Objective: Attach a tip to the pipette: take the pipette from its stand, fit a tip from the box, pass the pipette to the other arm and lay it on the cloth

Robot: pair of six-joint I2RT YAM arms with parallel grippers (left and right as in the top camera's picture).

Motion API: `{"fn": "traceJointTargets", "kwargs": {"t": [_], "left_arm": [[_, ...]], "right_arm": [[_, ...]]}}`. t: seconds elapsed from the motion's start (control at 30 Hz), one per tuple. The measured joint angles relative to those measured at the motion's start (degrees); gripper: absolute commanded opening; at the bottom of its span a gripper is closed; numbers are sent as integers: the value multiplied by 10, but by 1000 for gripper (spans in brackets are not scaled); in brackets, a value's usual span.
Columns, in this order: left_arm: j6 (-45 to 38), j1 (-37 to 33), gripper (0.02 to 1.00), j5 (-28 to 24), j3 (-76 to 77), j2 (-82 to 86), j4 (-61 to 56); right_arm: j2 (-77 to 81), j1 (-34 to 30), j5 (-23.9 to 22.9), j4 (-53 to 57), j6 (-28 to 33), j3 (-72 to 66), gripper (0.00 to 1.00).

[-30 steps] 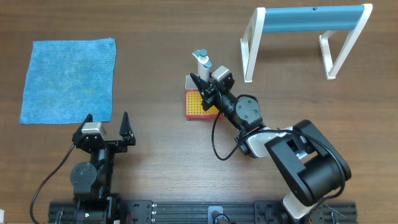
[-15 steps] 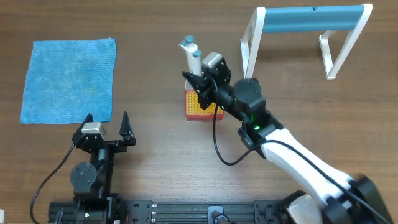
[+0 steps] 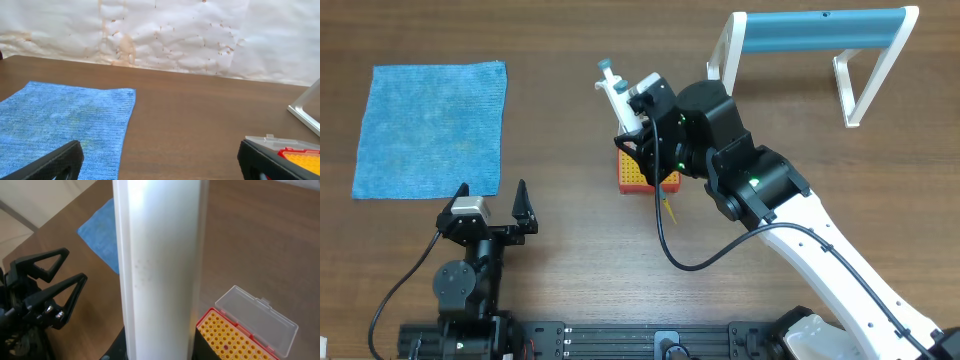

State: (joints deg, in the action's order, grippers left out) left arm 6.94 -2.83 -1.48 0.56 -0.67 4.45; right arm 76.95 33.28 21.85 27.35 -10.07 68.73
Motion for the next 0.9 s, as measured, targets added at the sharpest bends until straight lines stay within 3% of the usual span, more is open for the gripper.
{"fn": "traceJointTargets", "kwargs": {"t": [0.2, 0.53, 0.6, 0.7, 0.8, 0.9], "left_arm": [[0, 0, 996, 0, 0, 0, 0], [31, 0, 996, -17, 0, 0, -4], [120, 0, 996, -71, -1, 0, -12], [376, 0, 996, -196, -1, 0, -19], [532, 0, 998, -251, -1, 0, -20], [654, 0, 998, -262, -1, 0, -21]], "right_arm": [[0, 0, 9, -3, -5, 0, 75], [0, 0, 9, -5, -69, 0, 75], [0, 0, 9, -8, -83, 0, 75], [0, 0, 9, -8, -104, 0, 75], [0, 0, 9, -8, -116, 0, 80], [0, 0, 9, -7, -131, 0, 80]]}}
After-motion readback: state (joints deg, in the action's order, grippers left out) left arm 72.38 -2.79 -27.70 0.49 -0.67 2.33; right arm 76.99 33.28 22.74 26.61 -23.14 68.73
